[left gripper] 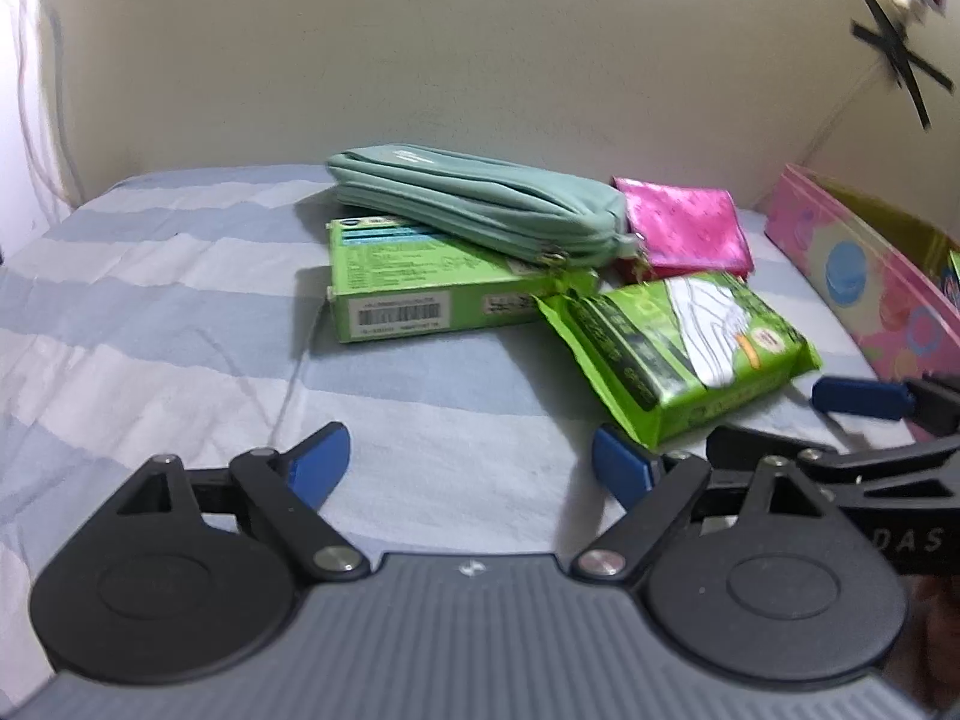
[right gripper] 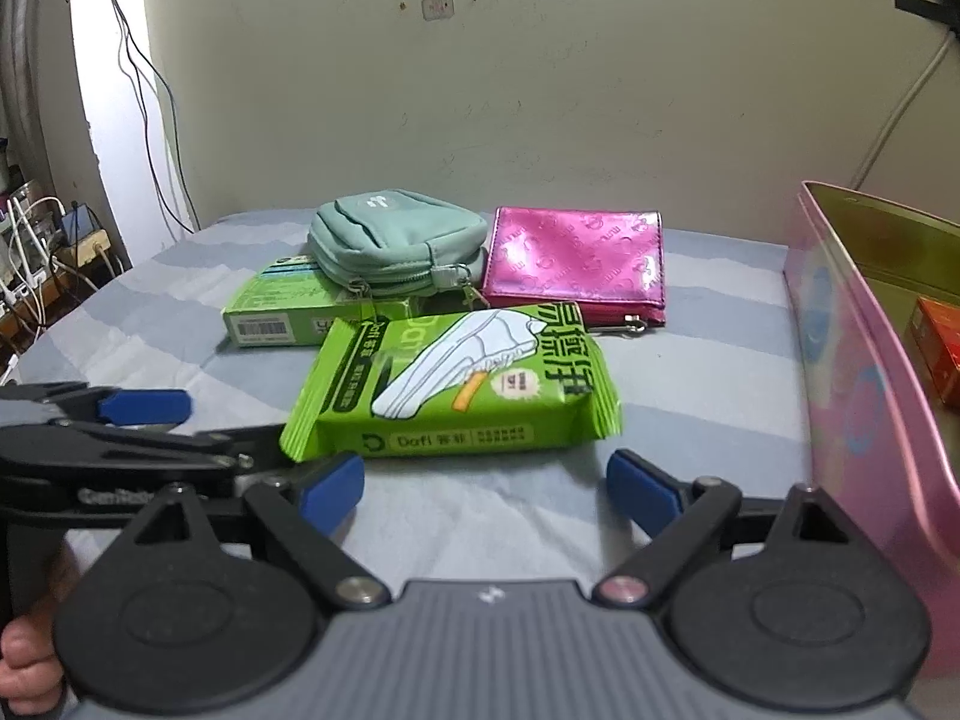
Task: Organize objects
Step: 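Lower the left gripper onto the green wipes pack and grasp it, then carry the wipes pack into the pink tin and open the left gripper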
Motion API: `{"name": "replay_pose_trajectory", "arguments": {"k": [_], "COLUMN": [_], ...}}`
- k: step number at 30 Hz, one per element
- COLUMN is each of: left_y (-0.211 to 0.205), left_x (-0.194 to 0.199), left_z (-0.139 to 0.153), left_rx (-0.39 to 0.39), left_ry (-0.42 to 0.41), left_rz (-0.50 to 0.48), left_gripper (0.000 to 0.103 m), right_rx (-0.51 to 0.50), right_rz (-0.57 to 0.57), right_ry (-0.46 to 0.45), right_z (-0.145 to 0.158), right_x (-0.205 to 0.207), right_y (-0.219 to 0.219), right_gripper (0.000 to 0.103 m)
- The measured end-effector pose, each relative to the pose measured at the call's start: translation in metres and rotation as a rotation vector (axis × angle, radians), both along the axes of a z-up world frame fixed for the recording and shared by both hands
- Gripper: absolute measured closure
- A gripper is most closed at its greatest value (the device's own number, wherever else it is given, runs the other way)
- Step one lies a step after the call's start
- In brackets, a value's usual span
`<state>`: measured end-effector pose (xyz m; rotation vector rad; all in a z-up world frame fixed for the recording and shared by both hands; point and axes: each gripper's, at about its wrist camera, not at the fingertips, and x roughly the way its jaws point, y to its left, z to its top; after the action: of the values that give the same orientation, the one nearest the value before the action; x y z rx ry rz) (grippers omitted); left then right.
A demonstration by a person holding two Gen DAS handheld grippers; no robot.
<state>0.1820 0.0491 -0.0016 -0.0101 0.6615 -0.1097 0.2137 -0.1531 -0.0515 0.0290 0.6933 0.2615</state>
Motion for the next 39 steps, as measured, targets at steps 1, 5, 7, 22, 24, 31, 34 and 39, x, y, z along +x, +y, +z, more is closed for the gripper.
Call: {"name": "replay_pose_trajectory", "arguments": {"k": [1,5,7,22,24,31,34,39], "left_y": [0.005,0.021,0.02,0.019,0.01,-0.018,-0.018,-0.012], "left_x": [0.0,0.002,0.001,0.027,0.04,0.036,0.014,-0.028], "left_z": [0.0,0.001,0.001,0.016,0.012,0.008,0.006,0.009], "left_rx": [-0.018,-0.089,-0.082,-0.335,-0.332,-0.273,-0.262,-0.278], "left_ry": [-0.003,-0.014,-0.019,0.07,0.104,0.112,0.104,0.1], "left_rz": [0.024,0.074,0.086,-0.054,-0.081,-0.141,-0.165,-0.21], "left_gripper": [0.013,0.014,0.019,0.018,0.02,0.044,0.044,0.044], "right_rx": [-0.004,-0.027,-0.024,0.075,0.064,-0.052,-0.06,-0.054], "right_rz": [0.002,0.022,0.036,0.068,0.073,0.127,0.131,0.122], "right_ry": [-0.001,0.004,0.008,0.02,0.018,-0.039,-0.048,-0.075], "right_z": [0.0,-0.001,-0.001,-0.001,-0.001,-0.001,-0.001,0.004], "right_x": [0.002,0.016,0.022,0.026,0.026,-0.004,-0.029,-0.08], "right_y": [0.001,0.01,0.015,0.009,0.012,0.03,0.031,0.027], "right_gripper": [0.011,0.008,0.005,0.008,0.014,0.058,0.061,0.064]}}
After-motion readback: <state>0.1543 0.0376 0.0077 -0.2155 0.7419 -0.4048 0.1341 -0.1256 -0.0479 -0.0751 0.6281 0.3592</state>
